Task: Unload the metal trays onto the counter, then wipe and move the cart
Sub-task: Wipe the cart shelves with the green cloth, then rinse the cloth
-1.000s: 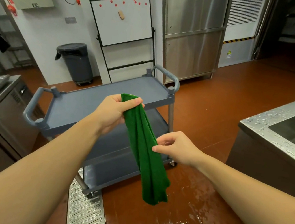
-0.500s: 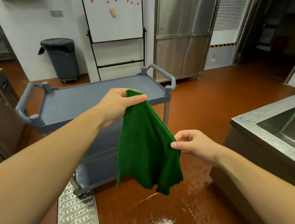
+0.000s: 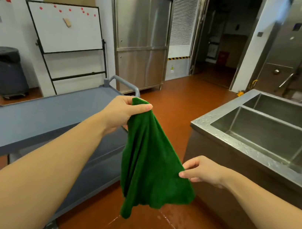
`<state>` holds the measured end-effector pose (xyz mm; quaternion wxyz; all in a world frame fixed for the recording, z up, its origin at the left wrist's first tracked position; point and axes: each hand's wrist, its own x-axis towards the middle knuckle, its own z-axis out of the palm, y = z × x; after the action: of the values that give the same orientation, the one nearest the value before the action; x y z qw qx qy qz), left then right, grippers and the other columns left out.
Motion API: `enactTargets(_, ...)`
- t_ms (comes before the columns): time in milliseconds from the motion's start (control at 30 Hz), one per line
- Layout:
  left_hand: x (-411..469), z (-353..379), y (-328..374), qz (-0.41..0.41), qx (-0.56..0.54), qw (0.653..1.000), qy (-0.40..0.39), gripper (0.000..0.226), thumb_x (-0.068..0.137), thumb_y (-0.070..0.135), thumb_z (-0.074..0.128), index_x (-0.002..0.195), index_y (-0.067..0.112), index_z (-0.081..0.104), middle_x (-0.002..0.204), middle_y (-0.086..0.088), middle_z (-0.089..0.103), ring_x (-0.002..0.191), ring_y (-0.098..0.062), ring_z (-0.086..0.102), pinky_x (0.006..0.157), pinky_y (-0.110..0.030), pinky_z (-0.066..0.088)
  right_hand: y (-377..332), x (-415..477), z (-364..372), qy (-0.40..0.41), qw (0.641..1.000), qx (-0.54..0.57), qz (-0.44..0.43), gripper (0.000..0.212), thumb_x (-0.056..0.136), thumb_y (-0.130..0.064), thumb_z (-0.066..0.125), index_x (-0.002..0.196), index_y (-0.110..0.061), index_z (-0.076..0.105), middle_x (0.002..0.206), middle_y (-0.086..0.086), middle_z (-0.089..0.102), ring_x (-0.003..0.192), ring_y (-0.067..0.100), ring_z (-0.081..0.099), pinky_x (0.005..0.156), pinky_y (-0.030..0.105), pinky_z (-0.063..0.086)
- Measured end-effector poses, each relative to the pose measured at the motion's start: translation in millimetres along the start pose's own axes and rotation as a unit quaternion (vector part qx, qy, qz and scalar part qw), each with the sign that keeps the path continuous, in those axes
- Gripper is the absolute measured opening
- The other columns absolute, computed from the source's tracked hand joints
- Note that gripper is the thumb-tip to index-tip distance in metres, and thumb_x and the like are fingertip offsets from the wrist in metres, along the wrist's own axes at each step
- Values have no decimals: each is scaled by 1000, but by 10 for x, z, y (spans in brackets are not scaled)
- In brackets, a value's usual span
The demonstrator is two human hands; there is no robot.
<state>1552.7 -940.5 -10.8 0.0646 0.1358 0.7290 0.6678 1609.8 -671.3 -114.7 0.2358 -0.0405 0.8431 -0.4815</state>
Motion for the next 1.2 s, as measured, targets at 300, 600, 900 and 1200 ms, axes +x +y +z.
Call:
enactTargets(300,168,940,39,-15,19,999,-45,16,82,19,74,94,9,73,92,-9,74,91,-25,71,82,-36,57,576,-861,-747,144,979,-143,9,12,82,-32,72,77,-21,74,77,-3,69,72,7,61,74,24,51)
enactTargets(600,227,2436,-287,-28,117,990,-73,3,80,17,76,83,15,77,85,-5,76,89,-23,72,76,-33,58,1464,-2173,-1603,251,945,-205,40,10,86,-31,70,82,-21,70,83,-8,70,80,8,65,75,22,50)
enactTargets(900,221,4431,-396,83,366,899,-225,7,86,30,70,84,25,75,85,7,71,79,-13,65,66,-25,50,2503,-3728,-2298,317,898,-271,141,12,81,-33,73,73,-33,64,70,-17,64,69,1,60,59,12,40)
enactTargets(1200,281,6100,-334,182,402,830,-341,12,87,30,68,92,21,73,88,7,67,85,-8,60,77,-25,46,3227,-4826,-2709,376,845,-297,237,8,88,-29,65,91,-22,67,74,-13,58,67,4,53,59,16,37)
